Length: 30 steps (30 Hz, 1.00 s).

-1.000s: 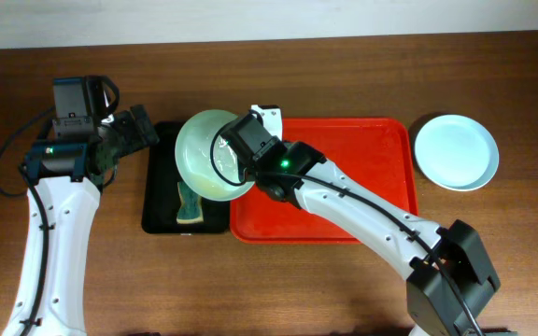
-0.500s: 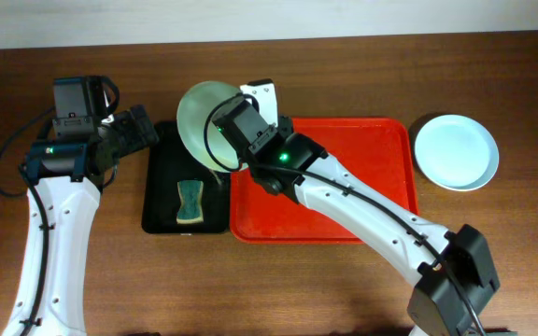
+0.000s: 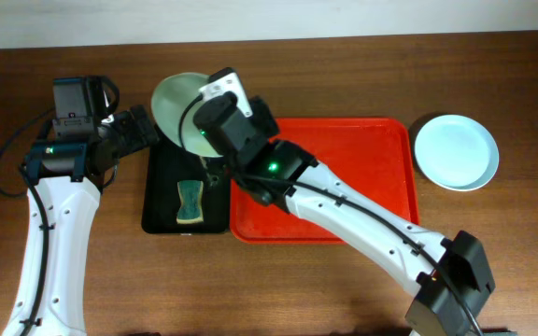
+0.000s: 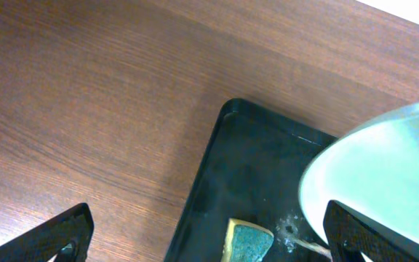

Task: Clean dirty plates on tray and stack at the side
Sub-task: 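Lift the blue plate with the right gripper and tilt it over the black tray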

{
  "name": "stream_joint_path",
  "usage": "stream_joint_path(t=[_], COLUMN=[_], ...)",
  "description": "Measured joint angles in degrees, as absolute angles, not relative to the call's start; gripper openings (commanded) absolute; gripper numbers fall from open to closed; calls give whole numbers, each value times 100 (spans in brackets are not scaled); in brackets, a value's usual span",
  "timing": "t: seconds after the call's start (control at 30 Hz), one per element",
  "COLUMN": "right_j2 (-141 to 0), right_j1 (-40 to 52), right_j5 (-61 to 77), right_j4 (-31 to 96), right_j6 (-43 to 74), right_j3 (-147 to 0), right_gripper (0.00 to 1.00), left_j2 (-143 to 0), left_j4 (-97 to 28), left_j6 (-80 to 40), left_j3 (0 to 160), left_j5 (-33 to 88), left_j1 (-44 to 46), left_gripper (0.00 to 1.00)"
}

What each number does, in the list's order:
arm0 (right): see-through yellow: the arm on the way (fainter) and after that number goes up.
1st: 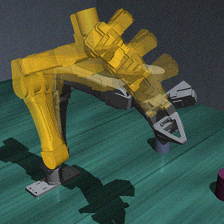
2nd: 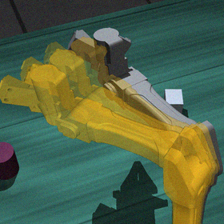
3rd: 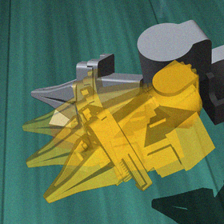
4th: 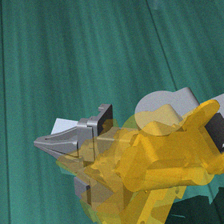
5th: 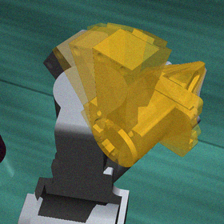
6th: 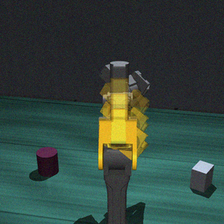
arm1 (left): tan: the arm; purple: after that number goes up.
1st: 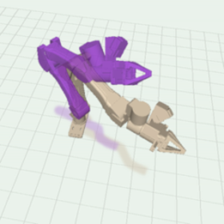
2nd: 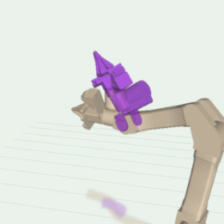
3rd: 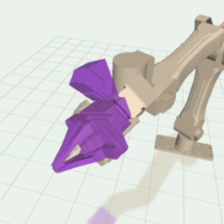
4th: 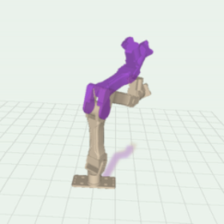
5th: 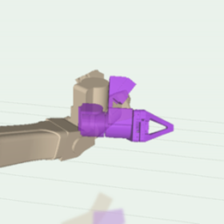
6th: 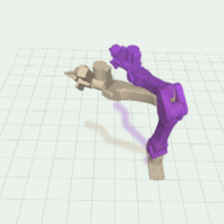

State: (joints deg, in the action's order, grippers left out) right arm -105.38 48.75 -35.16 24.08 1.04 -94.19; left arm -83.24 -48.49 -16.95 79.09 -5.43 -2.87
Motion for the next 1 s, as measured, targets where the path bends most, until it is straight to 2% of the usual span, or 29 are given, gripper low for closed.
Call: stream_joint_path(t=[0.3,0.53,1.0], right_j2=[-10538,-10538,-10538], right_j1=[5009,5009,5009], right_j5=[-3542,-3634,-4530], right_j4=[1848,1446,1428], right_j6=[-1184,-1402,-1811], right_j3=[-9430,-9430,-9430], right_gripper=[4,4,4], left_j2=[-8324,-8324,-8324], left_j4=[-4849,-4851,-4851], left_j6=[-1695,-1695,-1695], left_j3=[7909,7909,7907], left_j5=[-543,-543,-543], left_j1=[-287,-287,-287], left_gripper=[99,99,99])
